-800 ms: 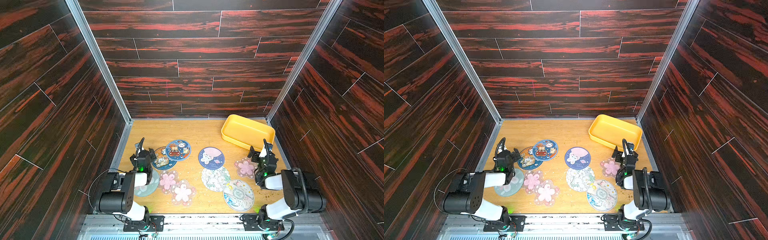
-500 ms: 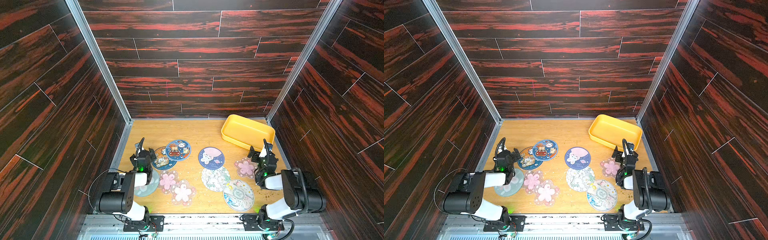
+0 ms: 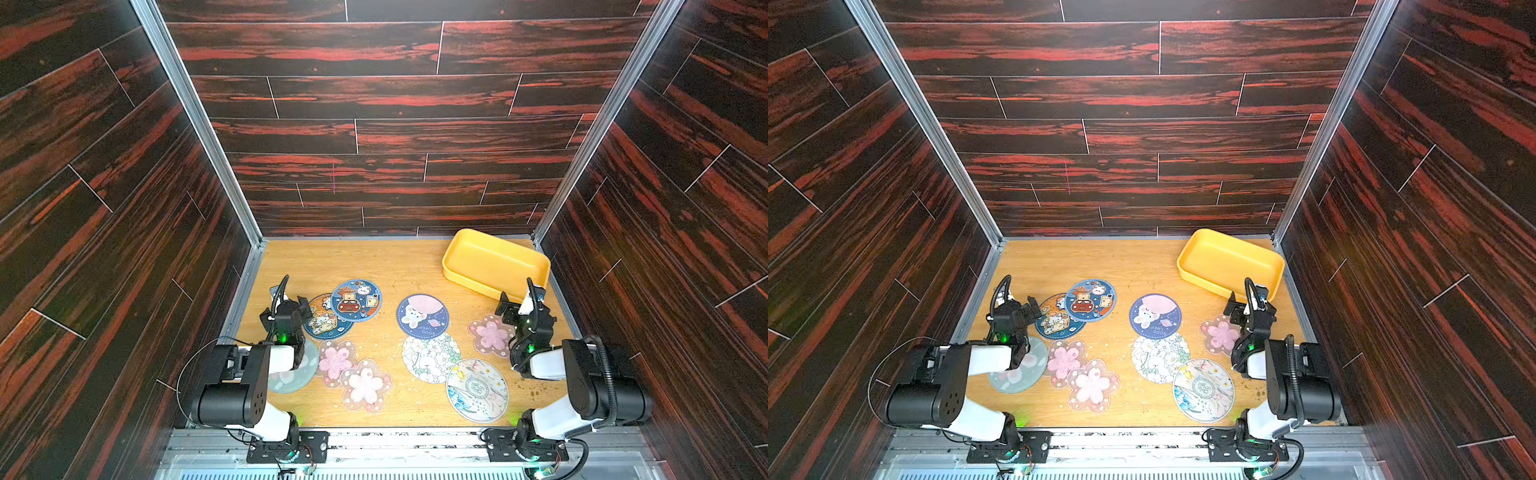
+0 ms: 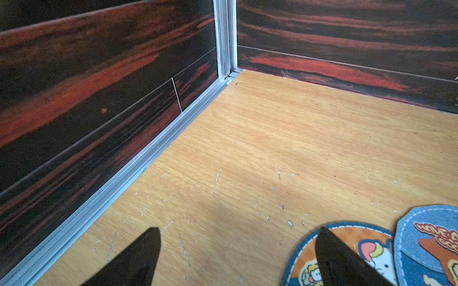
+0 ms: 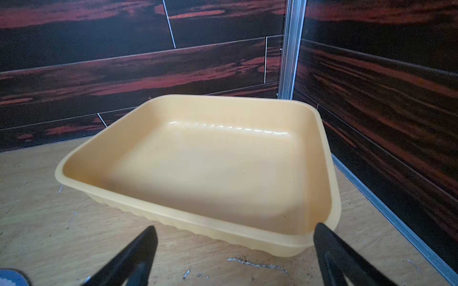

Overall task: Put the coasters into the storage box
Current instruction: Move the storage box to the center of the board.

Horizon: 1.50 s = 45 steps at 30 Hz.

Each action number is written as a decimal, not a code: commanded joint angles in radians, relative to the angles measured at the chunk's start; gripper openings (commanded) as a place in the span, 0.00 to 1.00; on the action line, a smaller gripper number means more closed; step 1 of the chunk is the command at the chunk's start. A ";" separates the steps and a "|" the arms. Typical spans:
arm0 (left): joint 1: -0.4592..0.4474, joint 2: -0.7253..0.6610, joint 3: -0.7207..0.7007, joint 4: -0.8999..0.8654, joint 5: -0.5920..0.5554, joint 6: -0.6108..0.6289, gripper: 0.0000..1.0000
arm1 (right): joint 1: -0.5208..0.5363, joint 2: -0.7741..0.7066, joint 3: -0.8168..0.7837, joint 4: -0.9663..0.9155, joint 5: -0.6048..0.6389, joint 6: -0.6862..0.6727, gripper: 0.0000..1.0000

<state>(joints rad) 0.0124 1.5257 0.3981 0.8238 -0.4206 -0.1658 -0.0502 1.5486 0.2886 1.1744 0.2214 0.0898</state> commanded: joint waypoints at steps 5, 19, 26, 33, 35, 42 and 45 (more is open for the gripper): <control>0.003 0.000 0.002 0.017 -0.009 -0.002 1.00 | 0.000 0.020 -0.002 0.024 0.005 -0.001 0.98; -0.002 -0.187 0.136 -0.356 0.063 0.035 1.00 | 0.009 -0.239 0.173 -0.566 0.007 0.076 0.99; -0.008 -0.250 0.207 -0.553 0.089 0.000 1.00 | 0.025 -0.144 0.529 -1.011 -0.183 0.115 0.98; -0.033 -0.260 0.257 -0.684 0.125 -0.047 1.00 | 0.085 0.122 0.926 -1.285 -0.322 0.107 0.99; -0.045 -0.263 0.268 -0.709 0.127 -0.050 1.00 | 0.106 0.221 1.052 -1.356 -0.364 0.098 0.99; -0.069 -0.256 0.295 -0.745 0.148 -0.066 1.00 | 0.184 0.512 1.430 -1.561 -0.401 0.090 0.99; -0.074 -0.244 0.304 -0.747 0.164 -0.075 1.00 | 0.208 0.621 1.584 -1.645 -0.423 0.091 0.99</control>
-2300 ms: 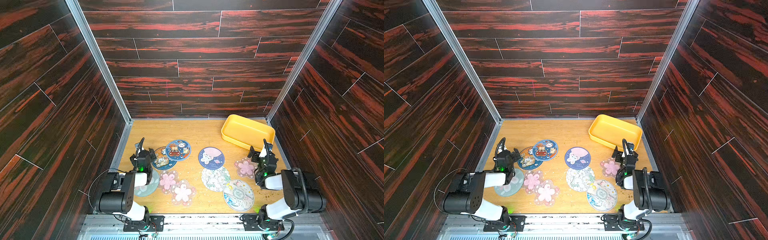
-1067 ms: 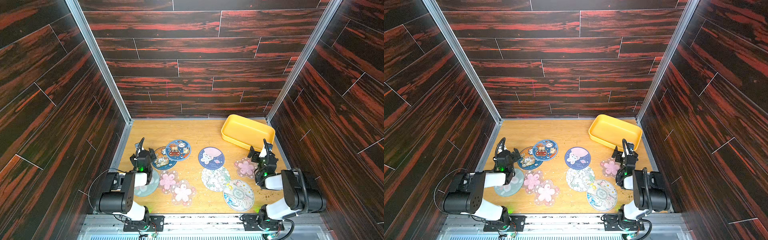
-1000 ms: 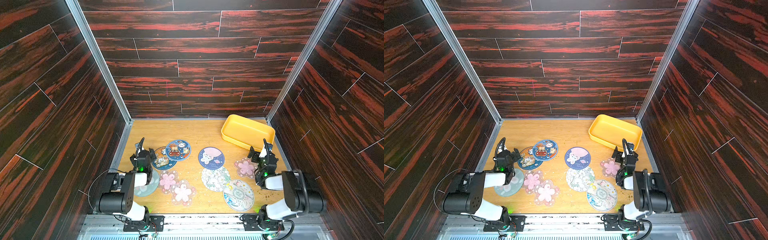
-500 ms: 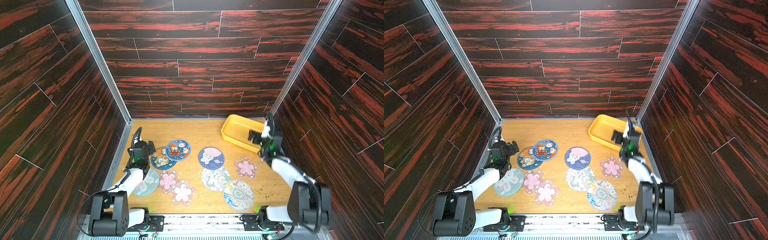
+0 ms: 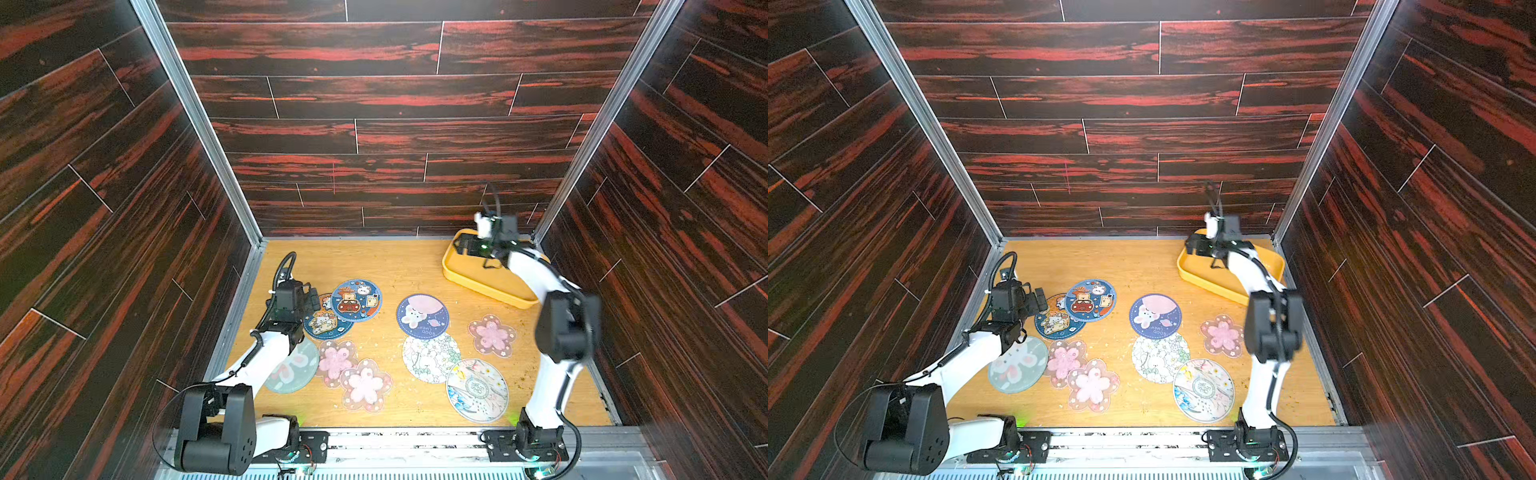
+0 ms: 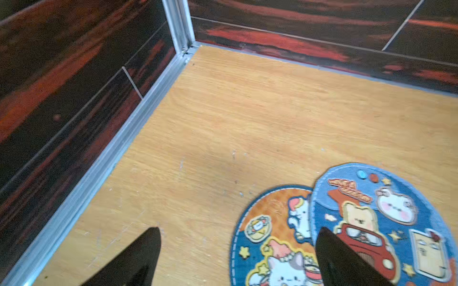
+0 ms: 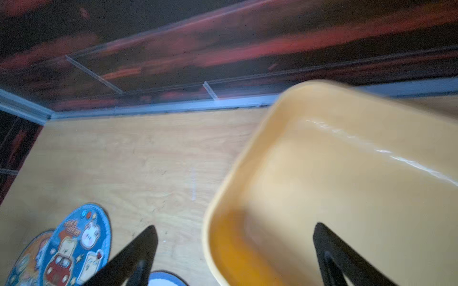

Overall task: Put the coasters into the storage box
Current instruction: Move the storage box to the center of the board.

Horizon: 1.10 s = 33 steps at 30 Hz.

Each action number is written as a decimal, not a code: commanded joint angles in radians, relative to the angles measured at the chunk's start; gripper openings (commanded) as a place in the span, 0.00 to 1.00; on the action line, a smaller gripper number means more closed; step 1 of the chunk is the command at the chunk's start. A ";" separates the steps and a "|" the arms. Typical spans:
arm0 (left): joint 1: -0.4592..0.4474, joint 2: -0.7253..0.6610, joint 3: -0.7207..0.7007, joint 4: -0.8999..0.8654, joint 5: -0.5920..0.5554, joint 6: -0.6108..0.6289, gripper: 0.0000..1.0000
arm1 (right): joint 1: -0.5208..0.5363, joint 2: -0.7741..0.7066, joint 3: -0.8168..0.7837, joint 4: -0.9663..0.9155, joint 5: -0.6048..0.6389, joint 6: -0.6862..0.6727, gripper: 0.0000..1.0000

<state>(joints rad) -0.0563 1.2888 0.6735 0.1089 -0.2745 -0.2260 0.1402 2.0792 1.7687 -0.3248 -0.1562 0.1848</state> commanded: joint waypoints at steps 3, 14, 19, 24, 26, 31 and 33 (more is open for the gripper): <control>-0.014 0.007 0.037 -0.037 0.029 -0.022 1.00 | 0.042 0.200 0.262 -0.247 -0.064 -0.003 0.98; -0.030 0.033 0.041 -0.035 0.031 -0.041 1.00 | 0.097 0.404 0.571 -0.479 -0.047 0.020 0.99; -0.033 0.047 0.047 -0.033 0.031 -0.039 1.00 | 0.108 0.429 0.594 -0.503 -0.044 0.030 0.99; -0.036 0.064 0.059 -0.031 0.032 -0.039 1.00 | 0.122 0.422 0.573 -0.525 -0.018 0.031 0.98; -0.036 0.070 0.063 -0.028 0.031 -0.039 1.00 | 0.125 0.424 0.564 -0.524 -0.029 0.035 0.99; -0.039 0.083 0.072 -0.026 0.032 -0.042 1.00 | 0.141 0.436 0.567 -0.519 -0.059 0.029 0.98; -0.040 0.087 0.073 -0.026 0.031 -0.042 1.00 | 0.151 0.440 0.570 -0.513 -0.081 0.017 0.98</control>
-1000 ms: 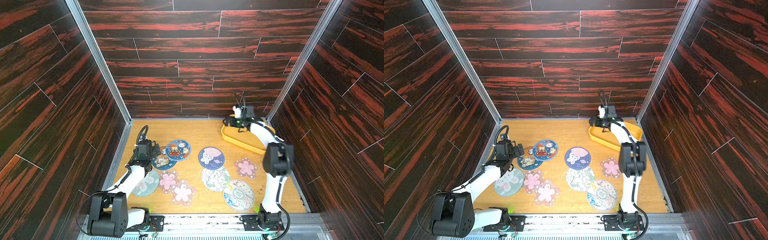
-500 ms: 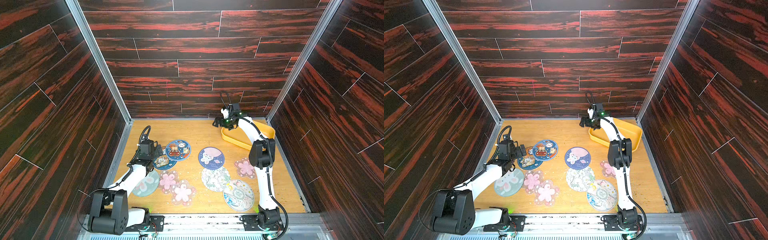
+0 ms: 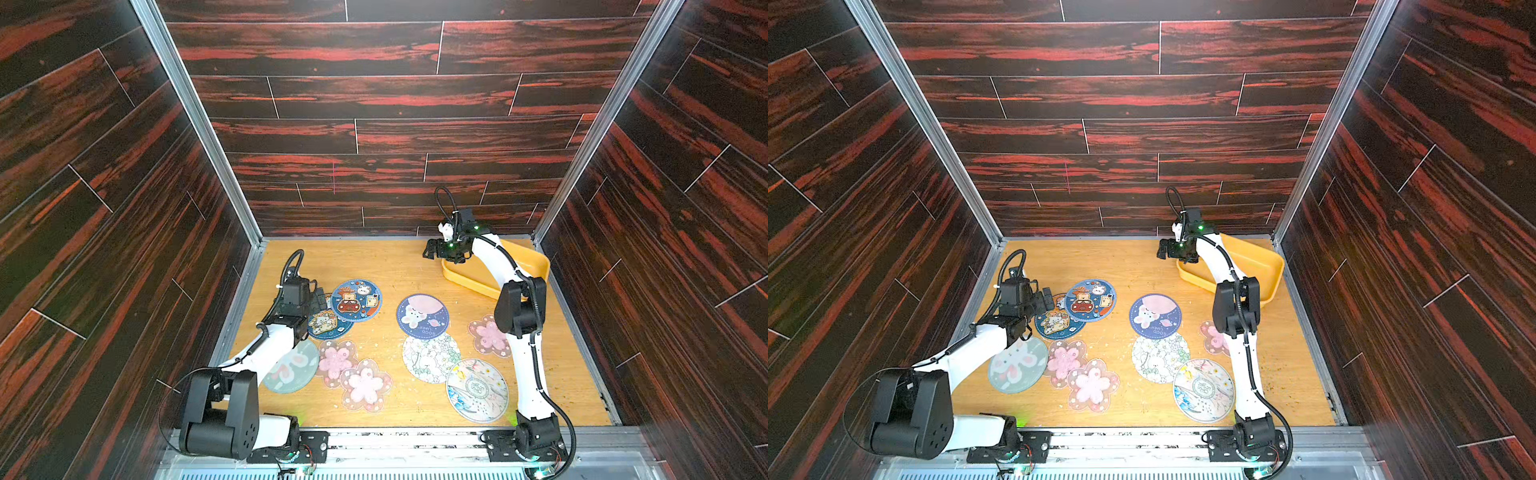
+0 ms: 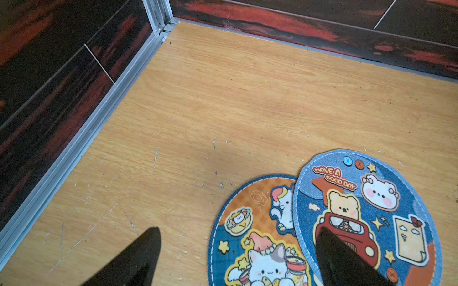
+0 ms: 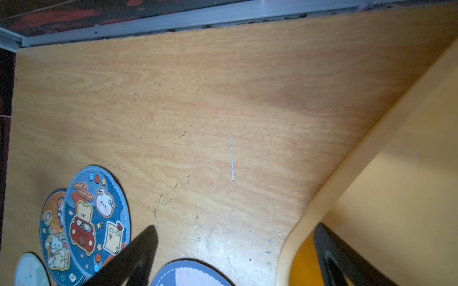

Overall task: Put the coasters into the storage box
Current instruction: Move the storage box to the center of the board.

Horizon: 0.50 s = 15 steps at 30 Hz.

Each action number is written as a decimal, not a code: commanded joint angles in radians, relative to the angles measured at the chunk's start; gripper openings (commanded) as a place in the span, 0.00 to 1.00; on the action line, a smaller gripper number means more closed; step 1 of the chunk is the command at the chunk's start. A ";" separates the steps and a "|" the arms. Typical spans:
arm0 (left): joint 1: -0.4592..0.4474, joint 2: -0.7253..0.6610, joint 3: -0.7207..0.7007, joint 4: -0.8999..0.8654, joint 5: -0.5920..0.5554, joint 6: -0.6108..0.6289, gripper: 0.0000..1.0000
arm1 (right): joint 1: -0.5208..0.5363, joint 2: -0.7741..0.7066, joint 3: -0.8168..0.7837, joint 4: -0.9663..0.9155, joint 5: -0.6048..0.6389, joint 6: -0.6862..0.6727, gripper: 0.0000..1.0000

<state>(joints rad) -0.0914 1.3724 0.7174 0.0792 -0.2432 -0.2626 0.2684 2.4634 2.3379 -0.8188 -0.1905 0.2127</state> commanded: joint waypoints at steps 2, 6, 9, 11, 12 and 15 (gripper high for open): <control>-0.007 0.005 0.029 0.004 -0.002 -0.008 1.00 | 0.032 0.061 0.012 -0.021 -0.071 -0.020 0.98; -0.009 0.002 0.026 0.002 -0.007 -0.012 1.00 | 0.055 0.086 0.051 -0.060 -0.119 -0.046 0.99; -0.011 -0.003 0.022 0.000 -0.011 -0.015 1.00 | 0.083 0.083 0.054 -0.078 -0.147 -0.076 0.98; -0.013 -0.009 0.019 -0.002 -0.014 -0.018 1.00 | 0.103 0.079 0.052 -0.093 -0.150 -0.096 0.98; -0.014 -0.012 0.018 -0.004 -0.016 -0.018 1.00 | 0.111 0.078 0.052 -0.102 -0.150 -0.106 0.98; -0.016 -0.022 0.014 -0.009 -0.022 -0.021 1.00 | 0.137 0.064 0.052 -0.128 -0.166 -0.135 0.97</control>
<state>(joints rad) -0.1028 1.3743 0.7200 0.0776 -0.2478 -0.2737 0.3767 2.5034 2.3631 -0.8848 -0.3073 0.1337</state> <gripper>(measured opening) 0.998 0.970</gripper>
